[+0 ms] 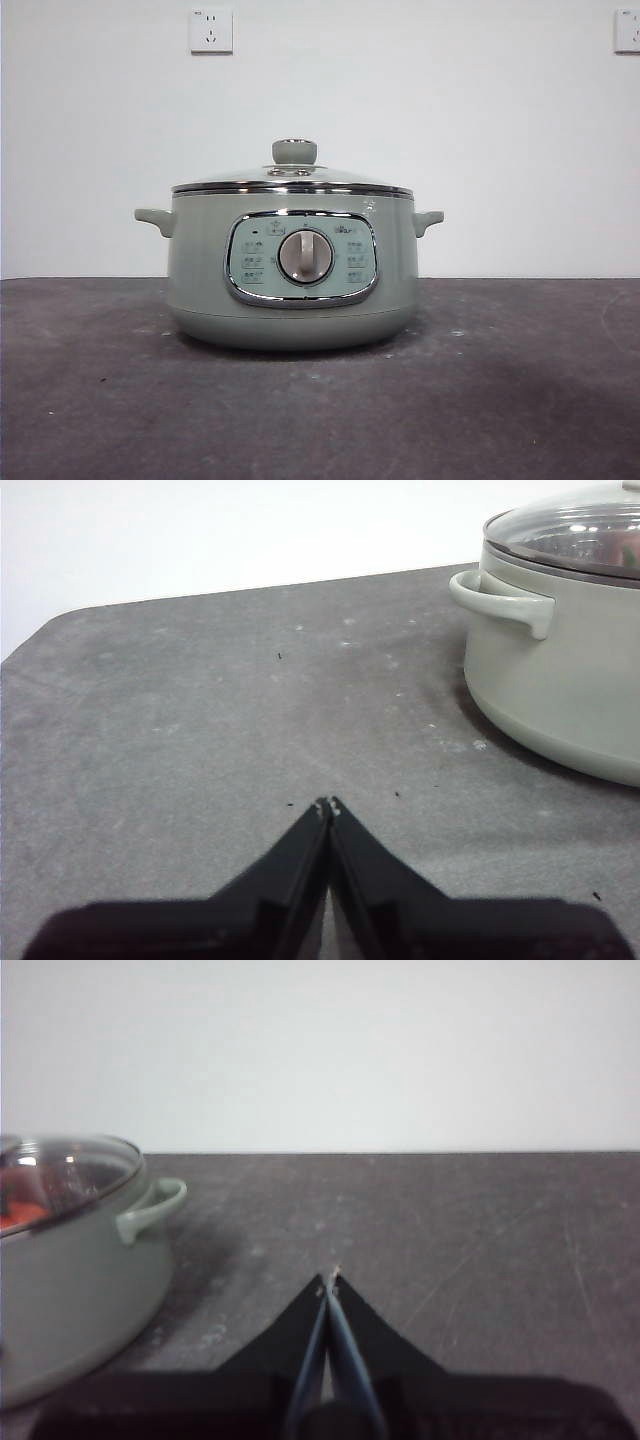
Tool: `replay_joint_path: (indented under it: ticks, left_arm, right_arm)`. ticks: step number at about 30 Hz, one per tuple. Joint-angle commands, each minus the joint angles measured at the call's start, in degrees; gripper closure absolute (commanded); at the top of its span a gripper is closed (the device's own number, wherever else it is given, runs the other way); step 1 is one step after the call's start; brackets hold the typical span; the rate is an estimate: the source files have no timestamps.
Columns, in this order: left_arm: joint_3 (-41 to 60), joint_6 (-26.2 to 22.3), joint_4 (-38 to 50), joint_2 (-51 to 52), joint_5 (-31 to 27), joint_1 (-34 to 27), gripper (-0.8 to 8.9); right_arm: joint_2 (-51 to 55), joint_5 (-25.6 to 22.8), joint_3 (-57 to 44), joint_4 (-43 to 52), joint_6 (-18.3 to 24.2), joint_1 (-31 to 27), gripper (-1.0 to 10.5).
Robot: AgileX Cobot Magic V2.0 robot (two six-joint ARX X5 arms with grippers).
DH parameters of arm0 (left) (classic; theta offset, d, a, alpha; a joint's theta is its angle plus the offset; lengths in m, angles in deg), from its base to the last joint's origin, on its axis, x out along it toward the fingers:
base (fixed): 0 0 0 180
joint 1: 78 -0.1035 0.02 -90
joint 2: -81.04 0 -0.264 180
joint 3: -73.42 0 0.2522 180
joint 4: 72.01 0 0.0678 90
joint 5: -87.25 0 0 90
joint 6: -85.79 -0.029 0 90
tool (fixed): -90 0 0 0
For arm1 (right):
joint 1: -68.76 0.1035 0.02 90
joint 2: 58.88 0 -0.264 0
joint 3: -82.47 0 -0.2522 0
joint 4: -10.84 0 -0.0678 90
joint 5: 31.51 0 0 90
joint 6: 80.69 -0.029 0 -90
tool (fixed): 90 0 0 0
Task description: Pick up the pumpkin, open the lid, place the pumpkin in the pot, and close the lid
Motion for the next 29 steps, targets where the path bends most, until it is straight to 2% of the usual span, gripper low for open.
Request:
replay_joint_path:
  ticks: [1, 5, 10, 16, 29]
  left_arm:
    - [0.9, 0.3, 0.1, 0.2, -0.1, -0.2, 8.17]
    - [0.9, 0.3, 0.1, 0.2, -0.1, -0.2, 8.17]
    - [0.9, 0.3, 0.1, 0.2, -0.1, -0.2, 8.17]
    - [0.9, 0.3, 0.1, 0.2, -0.1, -0.2, 8.17]
    - [0.9, 0.3, 0.1, 0.2, -0.1, -0.2, 8.17]
  right_arm:
    - [1.7, -0.3, -2.8, 0.6, -1.6, 0.1, 9.5]
    - [3.2, -0.2, -5.6, -0.1, -3.7, 0.2, 9.5]
    - [3.2, -0.3, -5.6, -6.7, -3.9, 0.1, 9.5]
    - [3.2, 0.0, -5.6, -6.3, -6.4, 0.1, 9.5]
    - [3.2, -0.3, -5.6, -6.3, -6.4, 0.1, 9.5]
